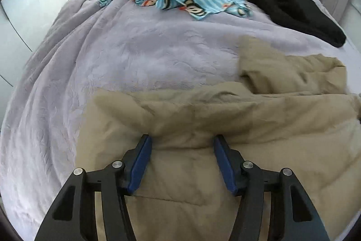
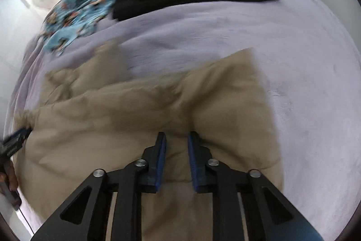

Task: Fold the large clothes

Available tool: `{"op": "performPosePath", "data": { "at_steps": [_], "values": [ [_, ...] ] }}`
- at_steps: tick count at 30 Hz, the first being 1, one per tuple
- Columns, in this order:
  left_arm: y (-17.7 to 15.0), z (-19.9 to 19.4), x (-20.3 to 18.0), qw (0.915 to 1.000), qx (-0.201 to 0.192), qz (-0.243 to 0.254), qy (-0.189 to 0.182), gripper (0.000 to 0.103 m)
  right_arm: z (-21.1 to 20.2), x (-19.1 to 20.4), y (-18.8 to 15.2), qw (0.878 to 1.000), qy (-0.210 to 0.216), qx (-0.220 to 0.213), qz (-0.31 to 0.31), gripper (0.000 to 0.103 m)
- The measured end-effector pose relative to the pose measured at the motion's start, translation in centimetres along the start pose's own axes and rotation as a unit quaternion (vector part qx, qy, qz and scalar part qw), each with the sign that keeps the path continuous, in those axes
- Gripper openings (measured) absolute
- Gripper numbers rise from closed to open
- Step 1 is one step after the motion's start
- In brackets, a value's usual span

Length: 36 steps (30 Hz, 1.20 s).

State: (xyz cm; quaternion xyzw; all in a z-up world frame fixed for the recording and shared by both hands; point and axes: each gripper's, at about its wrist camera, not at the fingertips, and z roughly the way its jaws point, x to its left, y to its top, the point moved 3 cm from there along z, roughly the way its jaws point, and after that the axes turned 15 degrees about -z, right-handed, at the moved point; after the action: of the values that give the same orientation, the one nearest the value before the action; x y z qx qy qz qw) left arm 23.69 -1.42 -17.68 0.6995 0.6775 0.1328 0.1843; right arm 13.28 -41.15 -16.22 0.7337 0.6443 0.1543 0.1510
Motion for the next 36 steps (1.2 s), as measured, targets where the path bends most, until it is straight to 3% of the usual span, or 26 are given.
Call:
{"op": "performPosePath", "data": {
  "at_steps": [5,16,25,28,32,36],
  "values": [
    [-0.1,1.6,-0.7,0.9998,-0.011,0.018,0.002,0.06,3.1,-2.6,0.3,0.998,0.014,-0.017,0.062,0.017],
    [0.6,2.5,-0.5,0.9999,-0.009,0.005,-0.004,0.061,4.8,-3.4,1.0,0.995,0.027,-0.019,0.093,0.017],
    [1.5,-1.0,5.2,0.9969,-0.029,-0.03,0.067,0.061,1.2,-4.9,0.3,0.993,-0.045,-0.016,0.106,0.021],
    [0.3,-3.3,7.1,0.9965,-0.023,-0.049,0.063,0.061,-0.6,-4.6,-0.6,0.993,-0.051,-0.017,0.108,0.025],
    [-4.0,-6.3,8.3,0.997,-0.012,-0.058,0.049,0.061,-4.4,-1.7,-3.1,0.996,-0.037,-0.03,0.077,0.03],
    [-8.4,-5.4,9.6,0.9957,0.019,-0.063,0.066,0.061,-7.3,2.9,-7.6,0.999,-0.008,-0.033,0.028,0.03]
  ]
}}
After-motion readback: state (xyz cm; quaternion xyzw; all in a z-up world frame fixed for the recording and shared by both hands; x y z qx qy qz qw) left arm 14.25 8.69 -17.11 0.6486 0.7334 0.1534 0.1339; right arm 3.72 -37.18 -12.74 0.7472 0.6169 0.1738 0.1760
